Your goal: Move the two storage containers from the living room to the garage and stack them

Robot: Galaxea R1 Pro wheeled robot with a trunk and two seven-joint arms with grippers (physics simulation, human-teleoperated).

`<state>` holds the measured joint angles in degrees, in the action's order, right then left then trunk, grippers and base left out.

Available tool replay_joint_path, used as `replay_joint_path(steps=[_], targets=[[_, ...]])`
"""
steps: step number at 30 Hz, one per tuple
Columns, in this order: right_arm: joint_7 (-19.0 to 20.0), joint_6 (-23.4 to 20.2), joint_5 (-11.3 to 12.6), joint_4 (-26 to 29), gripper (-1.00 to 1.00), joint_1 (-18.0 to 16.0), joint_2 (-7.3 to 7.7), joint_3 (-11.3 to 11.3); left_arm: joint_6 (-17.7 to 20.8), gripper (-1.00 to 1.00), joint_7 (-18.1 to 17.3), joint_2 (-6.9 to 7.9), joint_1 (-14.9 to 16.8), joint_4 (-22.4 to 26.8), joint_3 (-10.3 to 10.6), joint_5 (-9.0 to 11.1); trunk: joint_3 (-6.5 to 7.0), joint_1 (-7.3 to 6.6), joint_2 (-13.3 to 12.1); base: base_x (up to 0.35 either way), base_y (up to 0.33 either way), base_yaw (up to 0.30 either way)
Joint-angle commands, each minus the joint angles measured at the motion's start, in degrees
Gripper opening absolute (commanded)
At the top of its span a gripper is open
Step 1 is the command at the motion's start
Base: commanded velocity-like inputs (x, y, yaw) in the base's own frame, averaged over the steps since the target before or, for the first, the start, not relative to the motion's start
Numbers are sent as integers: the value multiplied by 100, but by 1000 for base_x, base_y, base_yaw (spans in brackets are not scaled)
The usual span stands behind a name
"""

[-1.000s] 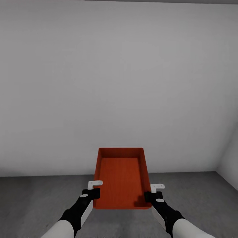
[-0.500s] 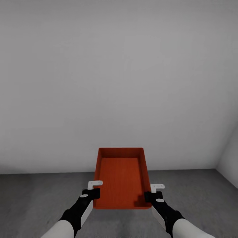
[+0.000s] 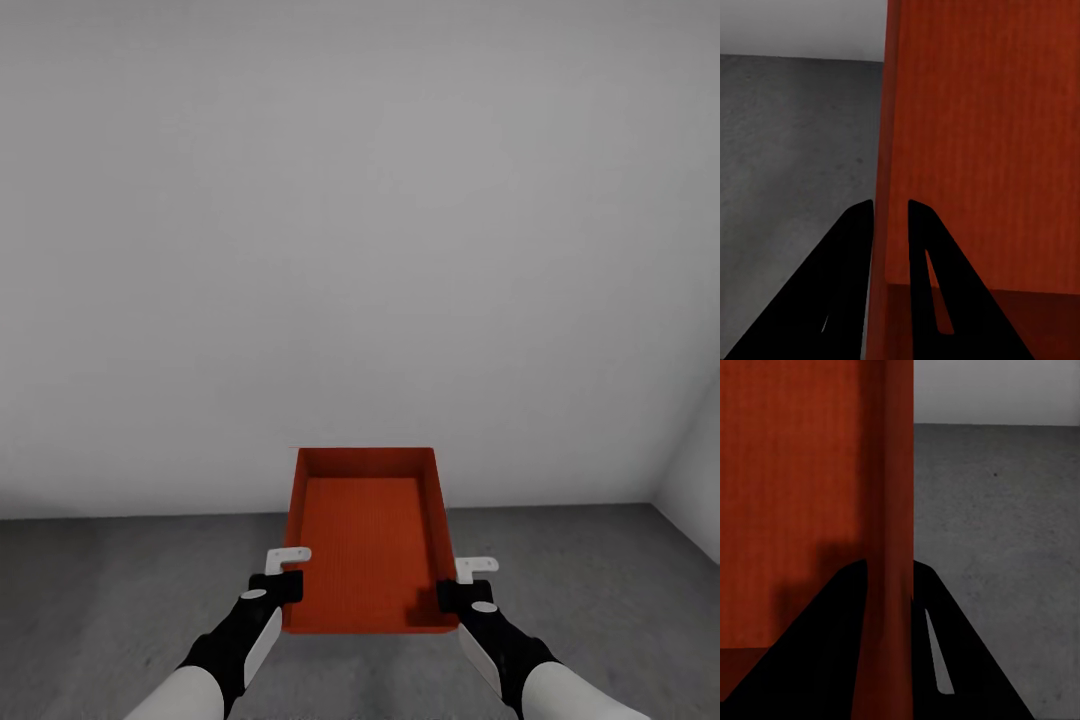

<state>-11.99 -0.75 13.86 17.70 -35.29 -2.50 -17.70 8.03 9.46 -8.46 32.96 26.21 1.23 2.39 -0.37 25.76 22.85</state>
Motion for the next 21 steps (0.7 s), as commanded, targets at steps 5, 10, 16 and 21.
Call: replay_joint_path(steps=[5,10,16,21], targets=[[3,-3,99,14,-100,-4,4,60,41,-100,399,38,0,24,-167,-81,-50,2,7,0,0,0],[3,-4,99,14,-100,-4,4,62,41,-100,399,38,0,24,-167,-81,-96,2,7,0,0,0],[3,-4,99,14,-100,-4,4,63,41,-100,399,38,0,24,-167,-81,-151,2,7,0,0,0],[3,2,99,14,-100,-4,4,62,41,-100,399,38,0,24,-167,-81,-198,2,7,0,0,0]])
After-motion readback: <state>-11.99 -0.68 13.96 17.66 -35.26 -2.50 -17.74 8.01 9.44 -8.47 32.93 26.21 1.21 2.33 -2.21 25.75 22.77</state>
